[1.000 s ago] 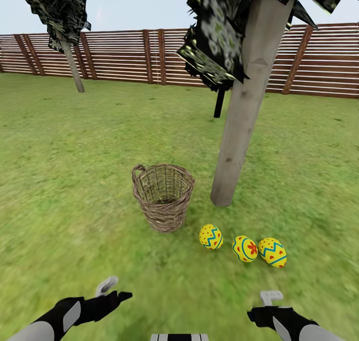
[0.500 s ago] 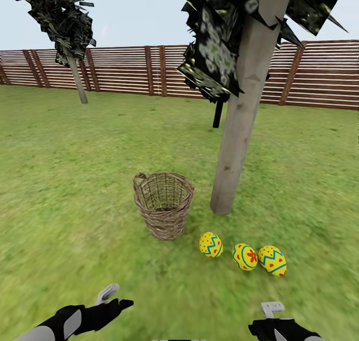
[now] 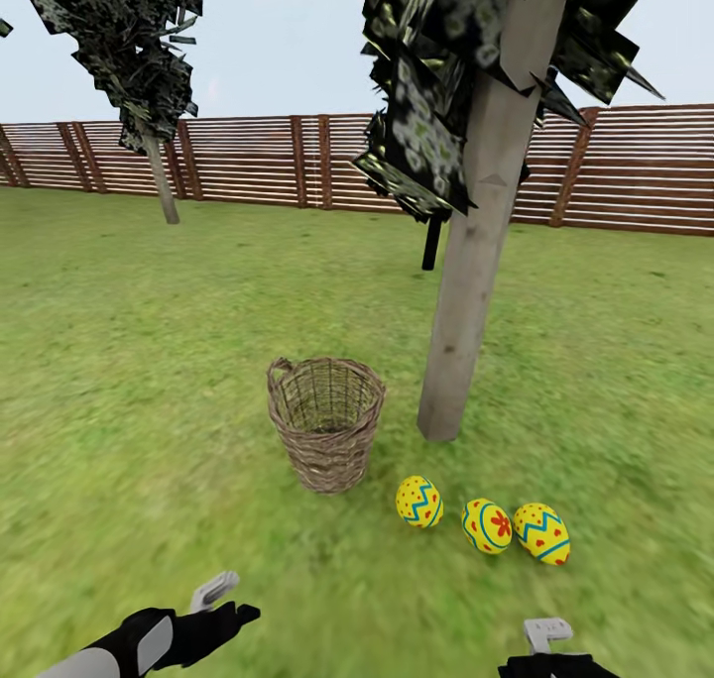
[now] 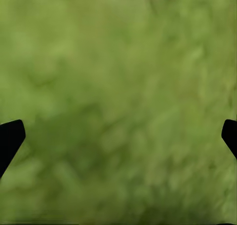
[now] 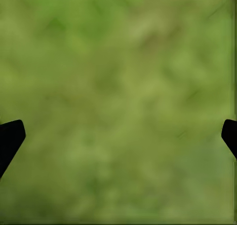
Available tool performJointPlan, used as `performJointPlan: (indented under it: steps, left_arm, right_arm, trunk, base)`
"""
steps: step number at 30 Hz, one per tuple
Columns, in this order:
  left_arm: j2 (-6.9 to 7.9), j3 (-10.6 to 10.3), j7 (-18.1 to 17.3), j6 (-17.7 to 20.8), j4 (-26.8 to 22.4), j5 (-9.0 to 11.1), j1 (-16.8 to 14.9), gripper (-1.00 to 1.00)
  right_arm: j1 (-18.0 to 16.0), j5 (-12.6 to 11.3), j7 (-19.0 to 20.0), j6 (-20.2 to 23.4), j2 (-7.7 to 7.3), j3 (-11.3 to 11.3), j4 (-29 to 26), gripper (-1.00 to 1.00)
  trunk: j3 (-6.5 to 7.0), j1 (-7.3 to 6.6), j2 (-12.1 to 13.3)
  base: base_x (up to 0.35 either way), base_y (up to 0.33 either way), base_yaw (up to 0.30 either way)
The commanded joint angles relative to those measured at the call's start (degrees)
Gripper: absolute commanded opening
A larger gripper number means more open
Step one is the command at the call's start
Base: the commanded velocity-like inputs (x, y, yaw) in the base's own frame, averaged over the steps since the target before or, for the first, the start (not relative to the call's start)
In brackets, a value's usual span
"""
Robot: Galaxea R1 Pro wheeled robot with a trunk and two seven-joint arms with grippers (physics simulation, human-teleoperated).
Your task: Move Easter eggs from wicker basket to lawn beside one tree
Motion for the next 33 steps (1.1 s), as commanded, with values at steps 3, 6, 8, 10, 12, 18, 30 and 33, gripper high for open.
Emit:
performJointPlan:
  steps: [3, 6, 8, 10, 12, 18, 30, 33]
  left_arm:
    - [0.0, 0.0, 0.08, 0.55, -0.07, 0.6, -0.01, 1.0]
    - [-0.01, -0.03, 0.22, 0.57, -0.07, 0.61, -0.02, 1.0]
    - [-0.01, -0.02, 0.37, 0.56, 0.06, 0.57, -0.02, 1.0]
    - [-0.01, 0.02, 0.42, 0.55, 0.62, 0.54, -0.02, 1.0]
    - [-0.01, 0.02, 0.48, 0.55, 1.01, 0.53, 0.0, 1.0]
    - [-0.04, -0.04, 2.08, 0.53, 2.53, 0.52, 0.37, 1.0]
    - [-0.18, -0.05, 5.05, 0.45, 5.64, 0.52, 2.42, 1.0]
    - [-0.18, -0.05, 5.09, 0.4, 5.78, 0.54, 3.35, 1.0]
  right_arm:
    - [0.01, 0.52, 0.28, 0.33, -0.05, -0.49, -0.13, 1.0]
    - [0.02, 0.71, 0.28, 0.36, -0.06, -0.49, -0.14, 1.0]
    - [0.02, 1.11, 0.28, 0.34, -0.06, -0.49, -0.14, 1.0]
    - [0.02, 1.03, 0.28, 0.31, -0.06, -0.49, -0.13, 1.0]
    - [0.02, 0.81, 0.26, 0.3, -0.06, -0.49, -0.13, 1.0]
    - [0.63, 0.65, 0.2, 0.37, -0.11, -0.49, -0.06, 1.0]
    - [2.86, 0.82, -0.07, 0.37, -0.18, -0.49, 0.49, 1.0]
    - [3.17, 0.7, -0.07, 0.37, -0.12, -0.49, 0.64, 1.0]
  trunk:
    - [0.5, -0.68, 1.2]
    - [1.03, -1.34, 2.4]
    - [1.39, -1.77, 3.21]
    - [1.75, -2.21, 4.01]
    - [2.11, -2.65, 4.81]
    - [3.19, -3.97, 7.22]
    - [5.34, -6.61, 12.03]
    - [5.88, -7.27, 13.23]
  base:
    - [0.0, 0.0, 0.0]
    - [0.0, 0.0, 0.0]
    - [0.0, 0.0, 0.0]
    - [0.0, 0.0, 0.0]
    - [0.0, 0.0, 0.0]
    - [0.0, 0.0, 0.0]
    - [0.0, 0.0, 0.0]
    - [0.0, 0.0, 0.0]
